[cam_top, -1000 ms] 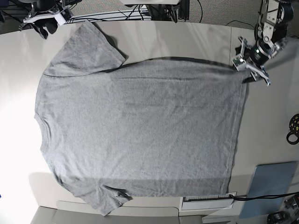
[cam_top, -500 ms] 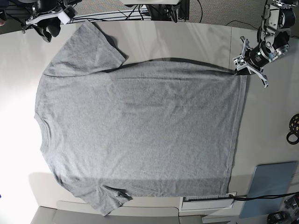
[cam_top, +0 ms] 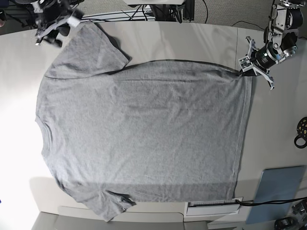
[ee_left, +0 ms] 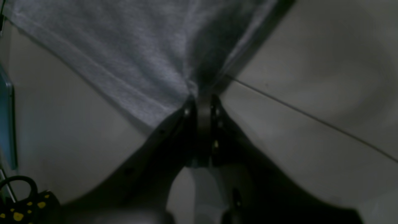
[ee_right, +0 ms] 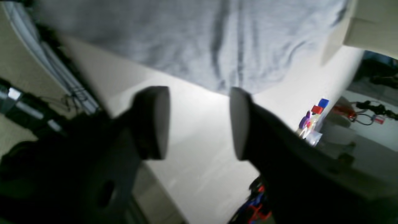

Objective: Fold the T-shirt properly

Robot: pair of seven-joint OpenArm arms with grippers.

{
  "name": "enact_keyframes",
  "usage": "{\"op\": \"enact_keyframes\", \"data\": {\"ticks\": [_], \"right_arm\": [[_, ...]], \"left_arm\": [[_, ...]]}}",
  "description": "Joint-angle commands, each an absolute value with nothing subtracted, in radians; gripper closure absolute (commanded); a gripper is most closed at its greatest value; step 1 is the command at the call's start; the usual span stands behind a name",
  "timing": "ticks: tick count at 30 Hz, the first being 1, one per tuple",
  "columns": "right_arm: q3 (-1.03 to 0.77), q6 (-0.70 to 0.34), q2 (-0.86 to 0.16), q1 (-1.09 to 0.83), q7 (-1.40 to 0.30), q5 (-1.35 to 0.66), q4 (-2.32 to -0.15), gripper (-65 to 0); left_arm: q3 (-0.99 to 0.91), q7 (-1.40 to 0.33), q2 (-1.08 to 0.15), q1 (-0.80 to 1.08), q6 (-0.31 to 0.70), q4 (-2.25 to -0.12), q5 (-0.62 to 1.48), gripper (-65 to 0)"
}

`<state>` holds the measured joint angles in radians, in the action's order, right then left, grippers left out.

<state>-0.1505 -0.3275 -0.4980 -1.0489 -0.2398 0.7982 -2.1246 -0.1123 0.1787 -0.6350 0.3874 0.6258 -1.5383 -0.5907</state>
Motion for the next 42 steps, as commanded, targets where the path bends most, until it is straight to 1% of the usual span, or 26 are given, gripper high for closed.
{"op": "enact_keyframes", "data": {"ticks": [1,6,11,16,21,28,33,39,40,42], "right_arm": [[-0.157,-0.333,-0.524,-1.052,-0.242,0.795,-2.136,-32.6],[-0.156,-0.427,-0.597,-1.007,-0.259,0.794,-2.131,-32.6],[-0.148,-0.427,-0.598,-0.958,-0.289,0.794,-2.119,-32.6],[-0.108,-0.427,-0.598,-0.886,-0.286,0.794,-2.026,-32.6],[-0.003,-0.427,-0.598,-0.805,-0.301,0.828,-1.964,-32.6],[0.163,-0.427,-0.598,-0.677,-0.378,0.891,-1.833,-32.6],[0.231,-0.427,-0.595,-0.625,-0.381,0.891,-1.821,-32.6],[0.236,-0.427,-0.593,-0.612,-0.329,0.863,-1.821,-32.4],[0.236,-0.428,-0.593,-0.612,-0.313,0.844,-1.821,-32.0],[0.236,-0.429,-0.593,-0.612,-0.287,0.817,-1.821,-27.6]], "left_arm": [[-0.107,0.154,-0.643,0.402,0.671,-1.534,-0.614,0.0],[-0.107,0.154,-0.643,0.402,0.671,-1.534,-0.614,0.0],[-0.107,0.15,-0.642,0.402,0.67,-1.534,-0.614,0.0],[-0.107,0.149,-0.643,0.402,0.648,-1.534,-0.614,0.0],[-0.107,0.149,-0.643,0.402,0.648,-1.534,-0.614,0.0],[-0.107,0.146,-0.643,0.402,0.648,-1.534,-0.614,0.0],[-0.107,0.146,-0.643,0.402,0.649,-1.534,-0.614,0.0],[-0.107,0.147,-0.643,0.402,0.648,-1.534,-0.614,0.0],[-0.107,0.148,-0.643,0.402,0.648,-1.534,-0.614,0.0],[-0.107,0.147,-0.643,0.402,0.649,-1.534,-0.614,0.0]]}}
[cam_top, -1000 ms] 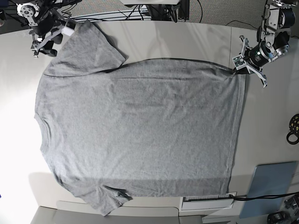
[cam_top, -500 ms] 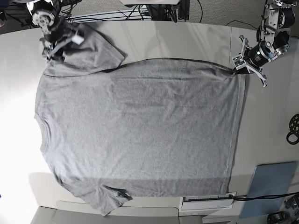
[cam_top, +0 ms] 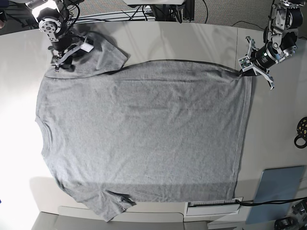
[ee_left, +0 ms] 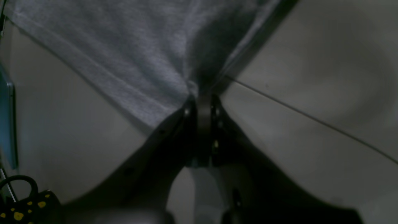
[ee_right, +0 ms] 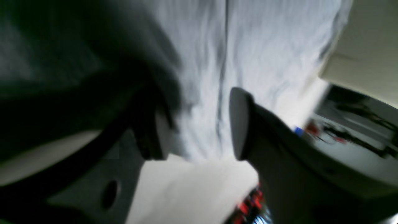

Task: Fold the T-shirt properly
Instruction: 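Grasp the shirt edge with both grippers and pull it toward the arms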

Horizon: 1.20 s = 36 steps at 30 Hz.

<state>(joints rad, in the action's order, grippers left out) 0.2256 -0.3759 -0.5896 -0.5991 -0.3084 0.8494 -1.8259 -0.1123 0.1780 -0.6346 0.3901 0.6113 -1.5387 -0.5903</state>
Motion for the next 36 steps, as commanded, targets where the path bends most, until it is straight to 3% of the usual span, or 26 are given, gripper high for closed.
{"op": "enact_keyframes", "data": {"ticks": [1,4,10,17,23,36], "right_arm": [[0.236,-0.447,-0.593,-0.612,-0.273,0.809,-1.821,-24.4],[0.236,-0.491,-0.593,-0.612,-0.268,0.808,-1.821,-15.3],[0.236,-0.469,-0.593,-0.612,-0.356,0.808,-1.821,0.0],[0.236,-0.289,-0.625,-0.648,-0.526,0.791,-1.851,0.0],[0.234,-0.283,-0.696,-0.773,-0.562,0.778,-1.956,0.0],[0.205,-0.196,-0.698,-1.028,-0.618,0.778,-2.13,0.0]], "left_arm": [[-0.107,0.147,-0.643,0.402,0.649,-1.534,-0.614,0.0],[-0.107,0.147,-0.643,0.402,0.648,-1.534,-0.614,0.0],[-0.107,0.148,-0.643,0.402,0.648,-1.534,-0.614,0.0],[-0.11,0.15,-0.652,0.436,0.596,-1.538,-0.525,0.0],[-0.128,0.151,-0.715,0.529,0.615,-1.588,-0.369,0.0],[-0.327,0.151,-0.746,0.804,0.614,-1.71,-0.134,0.0]]}}
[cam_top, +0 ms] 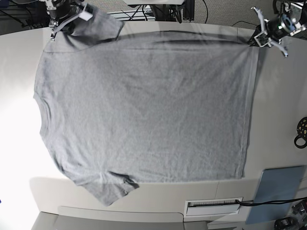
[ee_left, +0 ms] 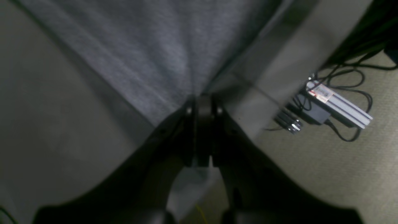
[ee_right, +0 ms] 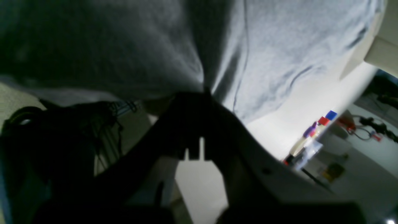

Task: Fold the T-shirt properly
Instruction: 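Grasp the shirt edge with both grippers and pull it toward the arms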

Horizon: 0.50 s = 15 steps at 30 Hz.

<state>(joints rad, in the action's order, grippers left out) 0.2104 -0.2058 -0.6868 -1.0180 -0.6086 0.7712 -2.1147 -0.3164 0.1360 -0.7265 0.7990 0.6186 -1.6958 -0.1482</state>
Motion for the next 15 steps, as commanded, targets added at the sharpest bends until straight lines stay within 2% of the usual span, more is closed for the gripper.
{"op": "enact_keyframes", "data": {"ticks": [1,11,15], "right_arm": [[0.205,-0.186,-0.698,-1.044,-0.624,0.778,-2.139,0.0],[0.206,-0.14,-0.698,-1.185,-0.637,0.814,-2.154,0.0],[0.205,-0.072,-0.698,-1.234,-0.637,0.888,-2.154,0.0]], "left_arm": [[-0.343,0.151,-0.746,0.823,0.614,-1.721,-0.126,0.0],[-0.398,0.15,-0.745,0.937,0.657,-1.774,-0.122,0.0],[-0.398,0.15,-0.745,0.959,0.675,-1.774,-0.122,0.0]]}}
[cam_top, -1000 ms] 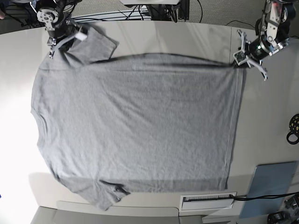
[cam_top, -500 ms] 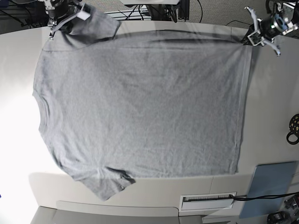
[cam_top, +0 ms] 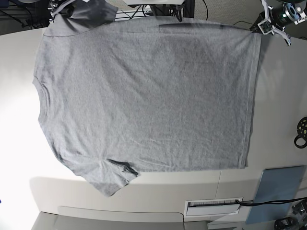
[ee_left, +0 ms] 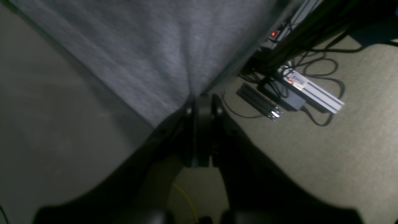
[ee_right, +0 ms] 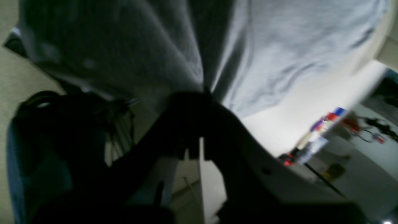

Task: Fold the T-shirt properly
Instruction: 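Grasp the shirt edge with both grippers and pull it toward the arms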

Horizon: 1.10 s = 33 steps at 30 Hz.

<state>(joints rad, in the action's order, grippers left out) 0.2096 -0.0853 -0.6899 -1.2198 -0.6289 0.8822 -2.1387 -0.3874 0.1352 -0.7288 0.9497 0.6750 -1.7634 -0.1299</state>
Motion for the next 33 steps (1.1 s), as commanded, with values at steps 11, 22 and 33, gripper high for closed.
{"op": "enact_keyframes", "data": {"ticks": [11,22,33], "right_arm": [[0.177,0.071,-0.698,-1.192,-0.653,0.995,-2.153,0.0],[0.127,0.023,-0.698,-0.923,-0.566,0.786,-2.151,0.0],[0.127,-0.056,-0.693,-0.711,-0.482,0.696,-2.139,0.0]], "left_arm": [[-0.398,0.15,-0.746,0.96,0.459,-1.794,-0.096,0.0],[-0.395,0.139,-0.69,0.797,0.466,-1.76,-0.096,0.0],[-0.395,0.117,-0.574,0.597,0.549,-1.732,-0.103,0.0]]}}
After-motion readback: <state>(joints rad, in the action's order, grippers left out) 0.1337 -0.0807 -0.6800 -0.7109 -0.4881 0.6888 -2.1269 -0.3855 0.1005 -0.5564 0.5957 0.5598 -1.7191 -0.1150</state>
